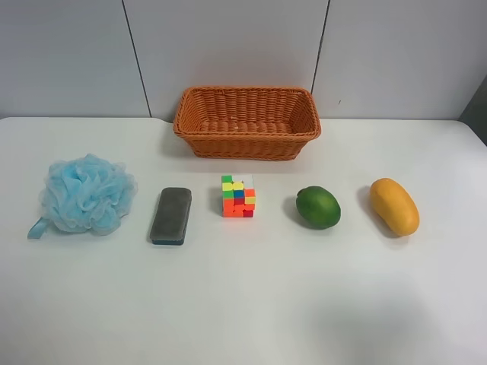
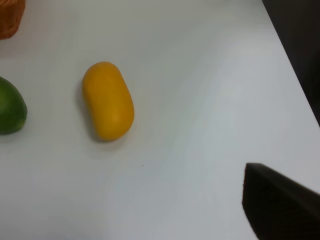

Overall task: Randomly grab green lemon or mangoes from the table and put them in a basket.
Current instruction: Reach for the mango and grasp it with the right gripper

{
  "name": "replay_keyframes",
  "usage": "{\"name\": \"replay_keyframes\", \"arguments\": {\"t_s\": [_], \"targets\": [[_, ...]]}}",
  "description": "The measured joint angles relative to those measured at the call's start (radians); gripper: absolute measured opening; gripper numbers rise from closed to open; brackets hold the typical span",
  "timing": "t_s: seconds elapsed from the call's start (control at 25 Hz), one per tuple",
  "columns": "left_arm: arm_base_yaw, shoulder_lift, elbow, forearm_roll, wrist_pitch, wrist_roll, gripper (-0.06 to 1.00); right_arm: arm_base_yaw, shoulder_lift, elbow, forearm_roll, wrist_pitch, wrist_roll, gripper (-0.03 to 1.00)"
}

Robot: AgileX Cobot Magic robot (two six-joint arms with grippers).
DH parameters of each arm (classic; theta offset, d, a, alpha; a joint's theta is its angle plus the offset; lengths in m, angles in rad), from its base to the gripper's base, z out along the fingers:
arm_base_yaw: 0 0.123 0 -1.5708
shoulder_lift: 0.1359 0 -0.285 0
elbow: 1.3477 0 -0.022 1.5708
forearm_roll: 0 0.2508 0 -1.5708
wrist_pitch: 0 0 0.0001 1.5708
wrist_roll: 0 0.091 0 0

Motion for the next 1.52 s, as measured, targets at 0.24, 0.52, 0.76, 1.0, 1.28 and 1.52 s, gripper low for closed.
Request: {"name": "replay_keyframes", "arguments": {"t_s": [0.24, 0.52, 0.76, 1.0, 1.28, 1.52], "targets": [[0.000, 0.000, 0.000, 0.000, 0.000, 0.000, 0.99, 0.000, 0.000, 0.000, 0.000, 0.000, 0.000, 0.99], [0.000, 0.000, 0.000, 0.000, 0.000, 0.000, 0.99, 0.000, 0.000, 0.000, 0.000, 0.000, 0.000, 0.99], [0.000, 0.000, 0.000, 0.000, 0.000, 0.000, 0.99, 0.000, 0.000, 0.000, 0.000, 0.000, 0.000, 0.99], [0.000, 0.000, 0.000, 0.000, 0.000, 0.000, 0.99, 0.000, 0.000, 0.000, 0.000, 0.000, 0.000, 0.99], [0.000, 0.000, 0.000, 0.000, 0.000, 0.000, 0.99, 0.000, 0.000, 0.000, 0.000, 0.000, 0.001, 0.99], [0.000, 0.000, 0.000, 0.000, 0.000, 0.000, 0.99, 0.000, 0.181, -0.097, -0.008, 0.003, 0.042, 0.99]]}}
